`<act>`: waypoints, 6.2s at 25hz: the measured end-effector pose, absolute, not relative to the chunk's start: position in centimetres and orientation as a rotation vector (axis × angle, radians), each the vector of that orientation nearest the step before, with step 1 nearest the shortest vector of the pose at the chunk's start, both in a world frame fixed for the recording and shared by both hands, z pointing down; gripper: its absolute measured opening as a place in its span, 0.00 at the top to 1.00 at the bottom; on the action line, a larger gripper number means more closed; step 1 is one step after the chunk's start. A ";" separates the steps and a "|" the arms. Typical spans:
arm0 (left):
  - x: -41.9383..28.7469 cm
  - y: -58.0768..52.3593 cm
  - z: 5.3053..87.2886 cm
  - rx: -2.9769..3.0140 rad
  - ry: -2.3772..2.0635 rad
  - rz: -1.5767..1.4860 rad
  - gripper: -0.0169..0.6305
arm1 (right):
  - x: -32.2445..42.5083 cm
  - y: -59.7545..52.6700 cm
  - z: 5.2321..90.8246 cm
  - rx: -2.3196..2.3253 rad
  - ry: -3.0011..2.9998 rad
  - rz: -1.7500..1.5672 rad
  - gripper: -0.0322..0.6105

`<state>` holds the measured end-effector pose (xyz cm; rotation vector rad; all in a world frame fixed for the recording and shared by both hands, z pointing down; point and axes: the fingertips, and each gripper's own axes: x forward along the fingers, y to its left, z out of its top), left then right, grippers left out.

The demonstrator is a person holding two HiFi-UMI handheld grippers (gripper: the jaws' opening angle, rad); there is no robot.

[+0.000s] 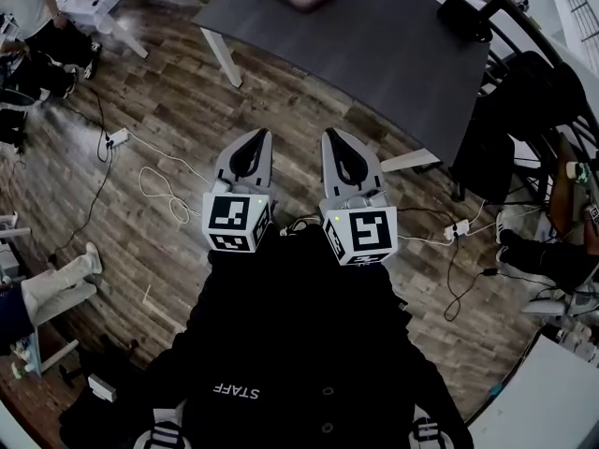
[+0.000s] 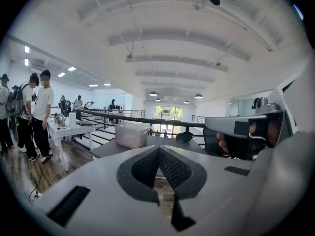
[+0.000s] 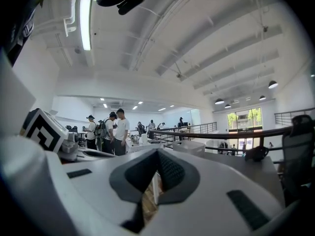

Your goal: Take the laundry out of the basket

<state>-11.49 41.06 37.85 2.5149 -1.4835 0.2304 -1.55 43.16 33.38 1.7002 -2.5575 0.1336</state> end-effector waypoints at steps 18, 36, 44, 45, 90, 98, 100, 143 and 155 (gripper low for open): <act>-13.1 35.1 42.6 2.424 -1.537 0.267 0.97 | -1.6 37.4 38.1 1.625 -2.562 0.186 0.93; -14.6 6.4 43.1 2.437 -1.447 0.269 0.97 | -1.7 8.9 39.4 1.746 -2.424 0.265 0.93; -13.5 -5.1 43.2 2.477 -1.355 0.269 0.97 | -2.7 -2.5 40.2 1.754 -2.364 0.271 0.93; -13.4 -6.3 43.1 2.485 -1.344 0.267 0.97 | -2.8 -3.6 40.2 1.758 -2.355 0.274 0.93; -2.1 -28.9 47.2 2.358 -1.231 0.580 0.97 | 7.0 -25.0 46.7 1.611 -2.185 0.565 0.93; -1.8 -33.0 48.8 2.369 -1.170 0.677 0.97 | 7.2 -28.7 48.4 1.588 -2.190 0.622 0.93; -1.5 -33.9 49.2 2.379 -1.132 0.711 0.97 | 7.1 -29.4 48.4 1.591 -2.197 0.628 0.93; 2.9 -36.3 72.3 1.969 -0.385 1.572 0.47 | 9.7 -34.1 53.5 1.529 -2.070 0.850 0.93; 3.1 -36.3 74.9 1.937 -0.435 1.544 0.60 | 11.0 -33.1 53.7 1.542 -2.095 0.888 0.93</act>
